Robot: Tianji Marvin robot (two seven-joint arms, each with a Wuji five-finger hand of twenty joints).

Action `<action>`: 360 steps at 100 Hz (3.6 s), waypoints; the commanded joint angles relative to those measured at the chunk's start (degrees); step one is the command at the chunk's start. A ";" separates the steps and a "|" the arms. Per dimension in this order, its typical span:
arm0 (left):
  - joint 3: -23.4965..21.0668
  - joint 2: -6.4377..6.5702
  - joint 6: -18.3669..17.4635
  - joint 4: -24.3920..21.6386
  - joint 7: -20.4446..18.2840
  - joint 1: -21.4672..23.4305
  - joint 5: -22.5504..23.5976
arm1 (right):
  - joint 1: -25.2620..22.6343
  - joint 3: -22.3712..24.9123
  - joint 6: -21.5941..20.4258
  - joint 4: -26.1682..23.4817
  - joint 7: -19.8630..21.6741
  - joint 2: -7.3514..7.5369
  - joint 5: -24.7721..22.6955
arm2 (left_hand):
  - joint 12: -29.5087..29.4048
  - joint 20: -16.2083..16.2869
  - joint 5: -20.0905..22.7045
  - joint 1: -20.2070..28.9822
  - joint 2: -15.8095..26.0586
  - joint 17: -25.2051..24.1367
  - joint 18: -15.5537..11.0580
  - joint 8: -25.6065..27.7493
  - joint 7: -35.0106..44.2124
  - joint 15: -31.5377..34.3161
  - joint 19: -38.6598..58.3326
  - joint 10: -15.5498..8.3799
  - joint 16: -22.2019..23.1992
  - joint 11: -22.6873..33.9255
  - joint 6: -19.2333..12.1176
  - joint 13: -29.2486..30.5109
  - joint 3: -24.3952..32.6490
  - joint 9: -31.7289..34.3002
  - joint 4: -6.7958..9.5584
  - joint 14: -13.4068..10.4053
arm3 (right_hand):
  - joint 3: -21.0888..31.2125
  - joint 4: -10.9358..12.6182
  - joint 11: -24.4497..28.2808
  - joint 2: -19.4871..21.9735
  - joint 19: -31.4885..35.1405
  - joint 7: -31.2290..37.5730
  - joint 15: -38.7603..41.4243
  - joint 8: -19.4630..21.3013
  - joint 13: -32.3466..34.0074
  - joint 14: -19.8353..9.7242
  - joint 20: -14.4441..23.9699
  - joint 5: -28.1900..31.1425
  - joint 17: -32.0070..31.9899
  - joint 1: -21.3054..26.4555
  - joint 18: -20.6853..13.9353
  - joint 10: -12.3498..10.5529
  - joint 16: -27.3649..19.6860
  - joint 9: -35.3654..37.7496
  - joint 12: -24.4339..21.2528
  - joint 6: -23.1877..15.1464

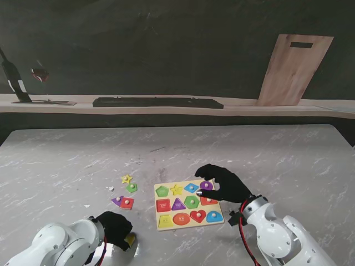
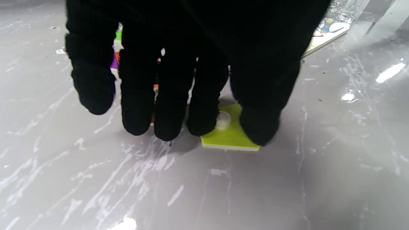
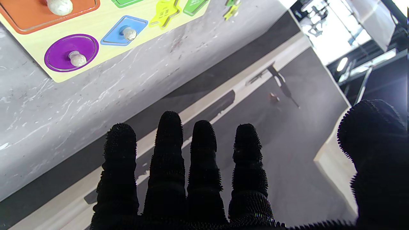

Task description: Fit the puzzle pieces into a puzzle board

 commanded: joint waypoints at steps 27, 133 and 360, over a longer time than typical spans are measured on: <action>0.92 0.22 2.00 0.63 -1.36 0.19 -0.03 | -0.10 -0.30 0.15 -0.12 0.26 -0.06 0.22 | -2.04 0.40 -0.37 -4.11 0.35 -1.04 0.08 -4.49 -1.83 -1.26 0.64 1.35 -0.89 -0.90 -0.02 0.14 8.82 -0.24 -0.69 0.80 | -0.30 0.66 0.31 0.49 0.89 0.10 0.68 0.87 0.86 -1.16 0.99 0.98 -0.03 -1.55 0.69 -1.81 1.00 1.39 0.59 -1.45; 3.36 0.44 1.37 2.79 0.25 -2.39 -2.32 | -0.08 -0.24 0.17 0.04 -0.15 -0.15 0.23 | 4.90 1.20 6.34 -15.57 -10.65 1.35 1.58 -3.40 14.16 4.48 2.01 -3.03 2.09 5.39 -8.80 3.71 47.78 7.00 3.85 0.00 | -0.35 0.74 0.90 0.74 0.90 -0.05 1.40 0.95 1.04 -1.15 1.19 0.88 0.05 -1.55 0.71 -1.76 1.46 1.72 0.83 -1.71; 23.38 -0.40 -15.40 24.20 13.27 -33.96 -20.79 | 0.63 0.59 -0.85 1.41 0.03 -0.35 2.39 | 8.79 2.19 5.28 -18.54 -10.83 5.94 2.16 0.98 16.83 8.78 5.28 -3.57 7.04 8.61 -9.99 5.49 50.23 7.58 3.39 -0.17 | -0.52 0.83 1.02 1.24 0.84 -0.23 1.57 1.01 0.99 -1.12 1.22 1.26 -0.30 -1.66 1.03 -1.61 1.61 1.91 0.84 -1.71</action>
